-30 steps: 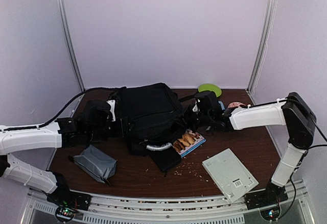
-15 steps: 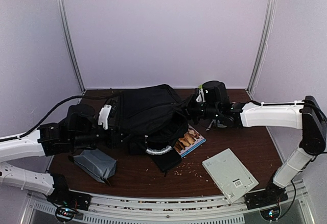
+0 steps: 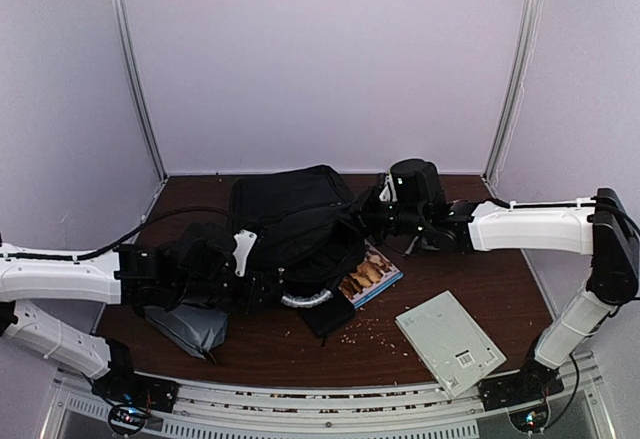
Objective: Pack the student bag
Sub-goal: Unzip the student bag at the center of the board.
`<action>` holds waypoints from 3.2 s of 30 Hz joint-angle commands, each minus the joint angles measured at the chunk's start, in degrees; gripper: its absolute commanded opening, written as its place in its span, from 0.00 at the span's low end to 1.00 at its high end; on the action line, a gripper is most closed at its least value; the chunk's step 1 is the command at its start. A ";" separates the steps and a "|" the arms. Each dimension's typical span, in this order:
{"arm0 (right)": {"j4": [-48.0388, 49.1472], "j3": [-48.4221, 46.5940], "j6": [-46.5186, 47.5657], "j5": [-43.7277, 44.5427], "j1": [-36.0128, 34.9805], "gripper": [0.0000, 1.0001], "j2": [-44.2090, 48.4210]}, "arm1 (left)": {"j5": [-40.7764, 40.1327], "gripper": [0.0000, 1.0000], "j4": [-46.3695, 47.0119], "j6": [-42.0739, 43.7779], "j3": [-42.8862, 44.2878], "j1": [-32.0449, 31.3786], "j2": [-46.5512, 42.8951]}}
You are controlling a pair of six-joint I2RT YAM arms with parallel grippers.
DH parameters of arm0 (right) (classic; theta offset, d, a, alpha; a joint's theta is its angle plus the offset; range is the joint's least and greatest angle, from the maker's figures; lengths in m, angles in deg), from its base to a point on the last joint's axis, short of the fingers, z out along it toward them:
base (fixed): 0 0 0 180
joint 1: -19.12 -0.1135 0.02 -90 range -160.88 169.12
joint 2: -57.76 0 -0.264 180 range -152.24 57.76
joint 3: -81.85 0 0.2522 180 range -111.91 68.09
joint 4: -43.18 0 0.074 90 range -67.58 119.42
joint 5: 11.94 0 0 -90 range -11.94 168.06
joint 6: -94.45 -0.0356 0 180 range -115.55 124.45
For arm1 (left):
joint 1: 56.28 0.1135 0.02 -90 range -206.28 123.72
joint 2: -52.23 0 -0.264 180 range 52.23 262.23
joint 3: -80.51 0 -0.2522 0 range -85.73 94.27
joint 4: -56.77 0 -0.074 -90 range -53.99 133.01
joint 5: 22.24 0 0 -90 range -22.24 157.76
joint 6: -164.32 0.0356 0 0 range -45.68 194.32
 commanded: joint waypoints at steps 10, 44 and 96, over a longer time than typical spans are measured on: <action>5.66 -0.21 -0.14 -1.19 -1.14 0.00 2.00 | -8.16 0.28 3.48 -1.14 4.01 -0.16 7.41; 7.83 3.45 -1.08 -1.82 -1.78 0.00 2.85 | -12.96 0.00 5.12 -1.97 6.15 -0.03 13.68; -1.29 15.34 4.03 3.23 -5.65 0.71 12.82 | 5.11 0.00 13.68 4.10 -6.35 6.69 2.11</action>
